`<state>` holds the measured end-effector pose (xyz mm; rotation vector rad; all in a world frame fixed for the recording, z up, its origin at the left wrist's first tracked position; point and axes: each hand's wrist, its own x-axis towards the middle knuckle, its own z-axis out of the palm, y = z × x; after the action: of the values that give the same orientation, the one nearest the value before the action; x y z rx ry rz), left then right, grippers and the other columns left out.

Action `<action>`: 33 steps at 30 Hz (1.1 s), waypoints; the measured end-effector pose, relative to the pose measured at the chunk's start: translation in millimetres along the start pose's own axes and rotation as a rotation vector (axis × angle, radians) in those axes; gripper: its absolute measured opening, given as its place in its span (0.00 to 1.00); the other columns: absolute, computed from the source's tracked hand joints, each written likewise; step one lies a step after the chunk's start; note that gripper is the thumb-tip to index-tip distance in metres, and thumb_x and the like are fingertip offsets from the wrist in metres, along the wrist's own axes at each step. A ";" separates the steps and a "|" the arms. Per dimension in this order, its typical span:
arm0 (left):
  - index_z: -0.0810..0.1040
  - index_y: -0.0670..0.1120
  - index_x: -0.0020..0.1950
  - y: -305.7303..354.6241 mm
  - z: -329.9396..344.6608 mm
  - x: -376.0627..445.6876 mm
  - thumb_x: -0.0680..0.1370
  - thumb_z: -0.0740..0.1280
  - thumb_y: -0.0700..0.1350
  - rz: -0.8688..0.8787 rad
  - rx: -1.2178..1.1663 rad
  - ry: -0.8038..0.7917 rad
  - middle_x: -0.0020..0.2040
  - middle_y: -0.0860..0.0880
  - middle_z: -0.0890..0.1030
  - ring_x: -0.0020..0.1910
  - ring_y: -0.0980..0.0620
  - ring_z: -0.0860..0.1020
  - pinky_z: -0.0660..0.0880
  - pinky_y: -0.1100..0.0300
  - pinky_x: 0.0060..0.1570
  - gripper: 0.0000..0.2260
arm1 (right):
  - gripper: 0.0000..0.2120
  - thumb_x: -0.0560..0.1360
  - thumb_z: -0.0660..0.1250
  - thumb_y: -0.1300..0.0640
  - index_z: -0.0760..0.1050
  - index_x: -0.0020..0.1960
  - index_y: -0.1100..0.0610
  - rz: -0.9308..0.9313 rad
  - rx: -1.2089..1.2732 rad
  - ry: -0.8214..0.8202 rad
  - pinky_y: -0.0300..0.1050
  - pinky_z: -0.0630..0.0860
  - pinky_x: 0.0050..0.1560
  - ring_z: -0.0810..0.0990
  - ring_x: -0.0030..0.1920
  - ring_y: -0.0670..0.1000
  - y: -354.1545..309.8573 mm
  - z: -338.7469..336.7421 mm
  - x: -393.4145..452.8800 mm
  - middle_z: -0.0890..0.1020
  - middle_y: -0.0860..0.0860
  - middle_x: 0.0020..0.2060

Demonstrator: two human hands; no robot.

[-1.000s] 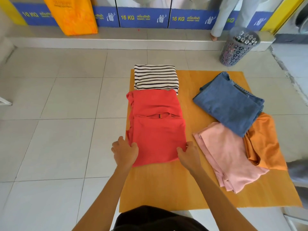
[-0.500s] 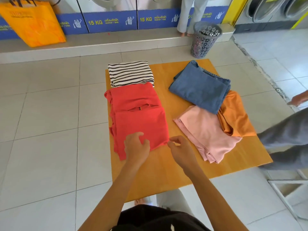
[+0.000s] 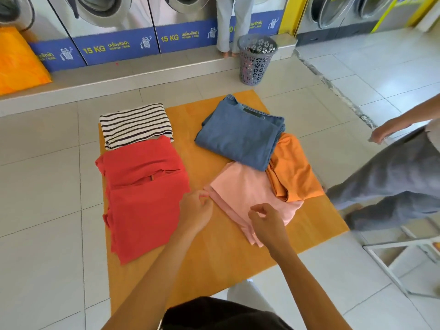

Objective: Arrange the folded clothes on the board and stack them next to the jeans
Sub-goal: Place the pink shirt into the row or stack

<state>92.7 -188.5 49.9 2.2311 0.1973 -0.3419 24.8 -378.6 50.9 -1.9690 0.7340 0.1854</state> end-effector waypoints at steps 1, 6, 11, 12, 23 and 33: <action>0.82 0.47 0.55 8.6 8.5 7.2 0.76 0.65 0.42 0.008 0.000 -0.012 0.52 0.44 0.83 0.53 0.44 0.81 0.76 0.52 0.54 0.10 | 0.11 0.78 0.65 0.54 0.79 0.58 0.54 0.031 -0.015 0.027 0.40 0.74 0.44 0.77 0.46 0.43 7.1 -10.7 8.2 0.78 0.46 0.54; 0.79 0.42 0.63 39.3 44.3 60.4 0.76 0.66 0.42 -0.018 0.122 -0.036 0.60 0.43 0.80 0.61 0.45 0.78 0.74 0.52 0.60 0.15 | 0.06 0.75 0.61 0.57 0.75 0.46 0.58 0.213 -0.057 0.101 0.46 0.72 0.37 0.76 0.38 0.52 48.0 -61.6 42.4 0.80 0.56 0.42; 0.73 0.41 0.66 56.6 74.3 109.1 0.77 0.66 0.50 -0.066 0.352 -0.006 0.63 0.40 0.77 0.63 0.39 0.75 0.72 0.46 0.62 0.21 | 0.16 0.77 0.61 0.45 0.74 0.54 0.56 0.339 -0.041 0.025 0.46 0.78 0.39 0.82 0.44 0.53 70.6 -91.6 69.4 0.83 0.51 0.44; 0.73 0.42 0.65 56.2 81.1 112.6 0.77 0.66 0.53 -0.089 0.388 -0.018 0.62 0.40 0.77 0.62 0.39 0.76 0.72 0.45 0.61 0.21 | 0.19 0.77 0.61 0.44 0.76 0.55 0.58 0.355 -0.029 -0.033 0.46 0.80 0.39 0.83 0.42 0.54 71.6 -94.7 74.6 0.85 0.52 0.43; 0.79 0.50 0.59 24.4 88.1 31.4 0.68 0.74 0.64 -0.413 -0.204 -0.284 0.51 0.52 0.86 0.48 0.51 0.84 0.80 0.54 0.49 0.25 | 0.22 0.73 0.69 0.37 0.81 0.47 0.57 0.342 0.170 -0.325 0.42 0.81 0.33 0.84 0.36 0.52 79.7 -106.8 95.7 0.84 0.53 0.38; 0.81 0.47 0.53 -28.2 68.1 -73.6 0.72 0.70 0.57 -0.627 -0.441 -0.097 0.51 0.49 0.84 0.49 0.48 0.81 0.76 0.51 0.48 0.16 | 0.36 0.59 0.75 0.33 0.71 0.62 0.48 0.233 -0.075 -0.394 0.43 0.70 0.36 0.76 0.42 0.45 66.9 -70.4 54.8 0.78 0.44 0.46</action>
<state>3.6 -225.5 11.0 1.6694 0.8419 -0.6670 18.7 -483.1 12.5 -1.8346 0.6989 0.7285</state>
